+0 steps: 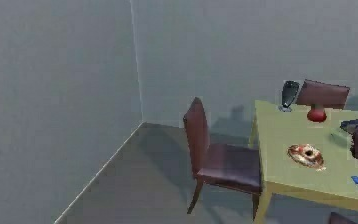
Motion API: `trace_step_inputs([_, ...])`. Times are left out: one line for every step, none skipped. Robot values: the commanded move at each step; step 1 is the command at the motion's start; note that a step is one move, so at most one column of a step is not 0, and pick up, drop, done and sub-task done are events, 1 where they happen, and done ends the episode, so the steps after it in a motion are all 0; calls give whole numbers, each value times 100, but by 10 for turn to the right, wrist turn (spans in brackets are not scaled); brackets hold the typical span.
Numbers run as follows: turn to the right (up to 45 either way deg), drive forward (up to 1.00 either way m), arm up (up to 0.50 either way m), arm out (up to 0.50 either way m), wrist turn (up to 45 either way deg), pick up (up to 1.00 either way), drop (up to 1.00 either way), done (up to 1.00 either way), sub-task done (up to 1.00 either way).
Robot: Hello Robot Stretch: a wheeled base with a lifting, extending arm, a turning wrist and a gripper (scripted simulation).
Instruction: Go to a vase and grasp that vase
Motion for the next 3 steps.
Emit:
trace_step_inputs([-270,0,0,0,0,0,0,0,0])
trace_step_inputs([450,0,0,0,0,0,0,0,0])
trace_step_inputs([450,0,0,0,0,0,0,0,0])
